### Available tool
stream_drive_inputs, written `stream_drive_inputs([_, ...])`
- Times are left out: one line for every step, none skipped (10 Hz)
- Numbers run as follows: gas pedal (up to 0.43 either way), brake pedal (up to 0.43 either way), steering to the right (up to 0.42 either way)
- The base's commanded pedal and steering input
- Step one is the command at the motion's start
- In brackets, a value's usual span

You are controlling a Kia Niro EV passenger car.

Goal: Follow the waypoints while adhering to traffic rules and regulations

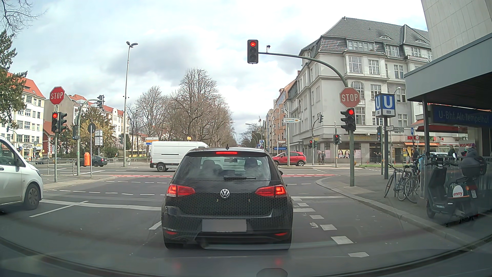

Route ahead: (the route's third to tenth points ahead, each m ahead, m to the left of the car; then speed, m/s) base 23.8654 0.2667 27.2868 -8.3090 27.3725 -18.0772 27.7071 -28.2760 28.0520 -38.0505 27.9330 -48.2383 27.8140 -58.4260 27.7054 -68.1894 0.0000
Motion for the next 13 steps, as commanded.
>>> stream_drive_inputs([0.000, 0.396, -0.062])
stream_drive_inputs([0.000, 0.396, -0.062])
stream_drive_inputs([0.000, 0.396, -0.062])
stream_drive_inputs([0.000, 0.396, -0.062])
stream_drive_inputs([0.000, 0.396, -0.062])
stream_drive_inputs([0.000, 0.396, -0.062])
stream_drive_inputs([0.000, 0.396, -0.062])
stream_drive_inputs([0.000, 0.396, -0.062])
stream_drive_inputs([0.000, 0.396, -0.062])
stream_drive_inputs([0.000, 0.396, -0.062])
stream_drive_inputs([0.000, 0.396, -0.062])
stream_drive_inputs([0.000, 0.396, -0.062])
stream_drive_inputs([0.000, 0.390, -0.062])
